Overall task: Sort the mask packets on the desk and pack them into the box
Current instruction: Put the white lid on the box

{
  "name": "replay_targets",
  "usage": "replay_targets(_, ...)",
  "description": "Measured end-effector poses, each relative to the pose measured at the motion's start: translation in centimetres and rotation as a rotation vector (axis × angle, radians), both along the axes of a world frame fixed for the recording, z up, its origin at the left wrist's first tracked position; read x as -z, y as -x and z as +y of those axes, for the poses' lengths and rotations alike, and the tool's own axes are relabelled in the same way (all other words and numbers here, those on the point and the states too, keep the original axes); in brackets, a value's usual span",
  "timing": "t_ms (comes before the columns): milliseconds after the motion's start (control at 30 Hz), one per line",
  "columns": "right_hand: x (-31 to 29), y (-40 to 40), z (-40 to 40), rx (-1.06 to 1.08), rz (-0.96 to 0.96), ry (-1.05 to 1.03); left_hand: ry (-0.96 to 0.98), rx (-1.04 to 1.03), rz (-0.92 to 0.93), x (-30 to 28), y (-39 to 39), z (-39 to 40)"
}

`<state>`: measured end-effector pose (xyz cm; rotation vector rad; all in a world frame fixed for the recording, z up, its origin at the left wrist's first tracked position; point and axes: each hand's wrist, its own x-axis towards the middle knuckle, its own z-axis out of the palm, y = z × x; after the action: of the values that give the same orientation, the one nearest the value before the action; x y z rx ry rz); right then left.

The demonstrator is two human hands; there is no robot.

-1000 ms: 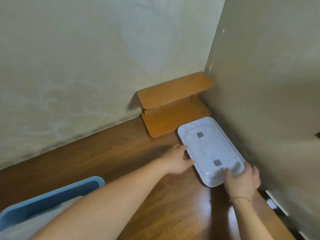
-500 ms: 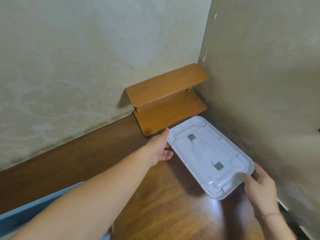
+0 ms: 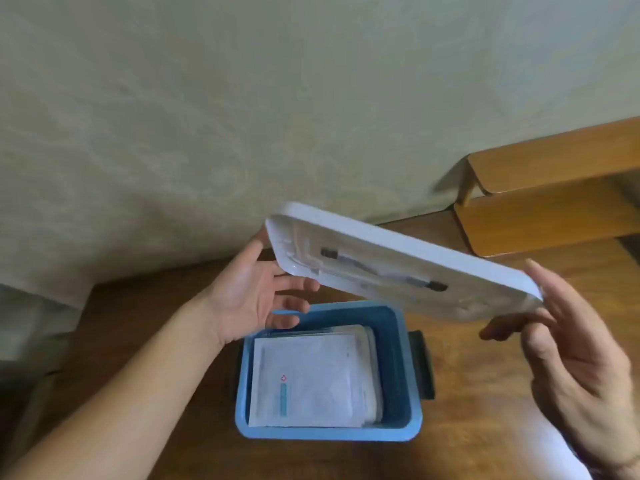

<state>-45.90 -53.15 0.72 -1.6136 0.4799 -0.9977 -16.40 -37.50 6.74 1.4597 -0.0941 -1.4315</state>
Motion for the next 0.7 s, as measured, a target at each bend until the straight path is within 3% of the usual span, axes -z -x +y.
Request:
replay_targets(133, 1.7, -2.3, 4.4, -0.154, 0.086, 0.267, -0.046, -0.136, -0.076, 0.5, -0.8, 6.0)
replay_targets(267, 4.7, -2.6, 6.6, -0.208, 0.200, 0.634, -0.107, -0.217, -0.408, 4.2, -0.9, 9.3)
replay_targets(367, 6.6, -2.0, 7.3, -0.116, 0.266, 0.874, -0.217, -0.127, -0.730, 6.4, -0.1, 10.1)
replay_targets(500, 8.4, -0.8, 8.2, -0.081, 0.357, 0.907, -0.251, -0.037, -0.882, 8.1, 0.9, 10.0)
replay_targets(700, 10.1, 0.4, 8.3, -0.112, 0.449, 0.770, -0.254, -0.023, -0.848, 9.3, 2.1, 9.1)
